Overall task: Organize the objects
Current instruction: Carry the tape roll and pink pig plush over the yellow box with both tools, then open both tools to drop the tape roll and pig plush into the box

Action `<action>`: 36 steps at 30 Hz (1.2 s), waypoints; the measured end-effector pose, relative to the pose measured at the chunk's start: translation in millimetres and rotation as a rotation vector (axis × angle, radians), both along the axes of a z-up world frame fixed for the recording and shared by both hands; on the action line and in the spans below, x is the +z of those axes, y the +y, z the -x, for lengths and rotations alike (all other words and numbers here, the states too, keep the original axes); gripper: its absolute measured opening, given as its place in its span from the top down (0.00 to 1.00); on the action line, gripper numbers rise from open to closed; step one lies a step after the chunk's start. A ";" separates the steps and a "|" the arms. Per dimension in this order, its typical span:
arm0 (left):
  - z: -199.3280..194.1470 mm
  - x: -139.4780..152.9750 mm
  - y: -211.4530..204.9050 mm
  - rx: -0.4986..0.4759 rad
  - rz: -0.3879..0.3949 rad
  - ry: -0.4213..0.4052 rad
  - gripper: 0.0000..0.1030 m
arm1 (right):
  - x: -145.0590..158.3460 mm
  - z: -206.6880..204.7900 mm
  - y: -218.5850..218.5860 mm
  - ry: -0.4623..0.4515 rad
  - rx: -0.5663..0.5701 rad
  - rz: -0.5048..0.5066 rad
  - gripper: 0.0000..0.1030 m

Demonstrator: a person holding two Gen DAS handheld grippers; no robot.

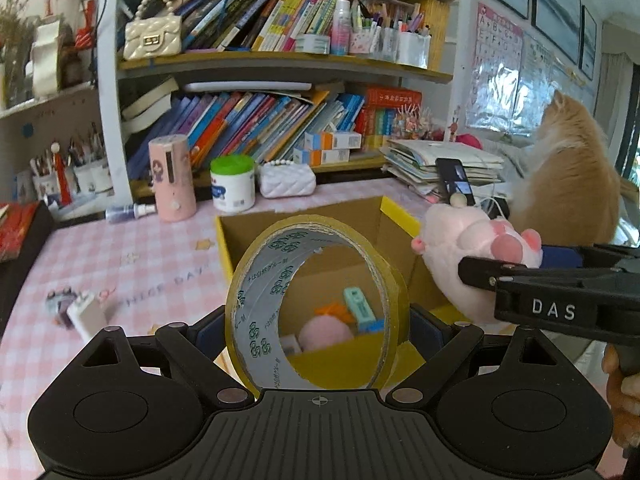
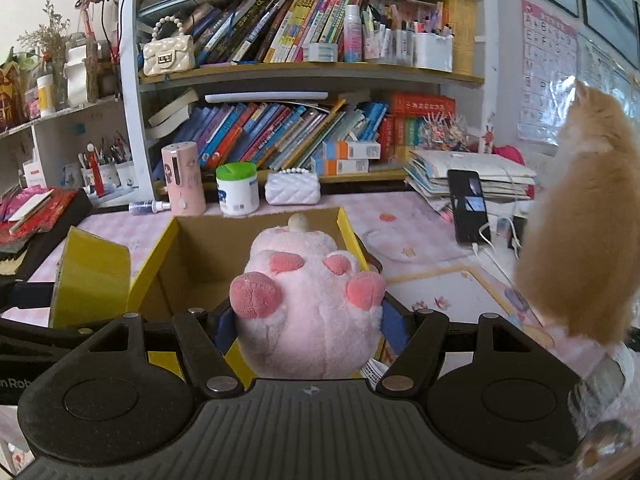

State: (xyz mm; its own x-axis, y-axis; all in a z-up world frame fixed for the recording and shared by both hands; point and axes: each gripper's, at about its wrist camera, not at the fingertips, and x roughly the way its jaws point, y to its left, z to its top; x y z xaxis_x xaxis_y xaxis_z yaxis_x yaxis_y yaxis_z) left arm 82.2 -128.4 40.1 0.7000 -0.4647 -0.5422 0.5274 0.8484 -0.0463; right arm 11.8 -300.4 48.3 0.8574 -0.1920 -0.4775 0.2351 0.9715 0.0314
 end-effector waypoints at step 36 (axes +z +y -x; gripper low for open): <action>-99.4 -71.6 -103.9 0.115 -0.347 0.177 0.06 | -62.1 -194.1 -39.6 0.355 0.383 0.049 0.29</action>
State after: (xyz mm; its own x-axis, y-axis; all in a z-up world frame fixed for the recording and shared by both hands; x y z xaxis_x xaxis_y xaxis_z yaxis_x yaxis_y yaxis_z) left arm 181.6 -232.3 -31.5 0.6185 -0.1569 -0.7699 0.4374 0.8827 0.1716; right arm 205.8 -340.0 -13.9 0.6578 0.0743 -0.7495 -0.1496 0.9882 -0.0333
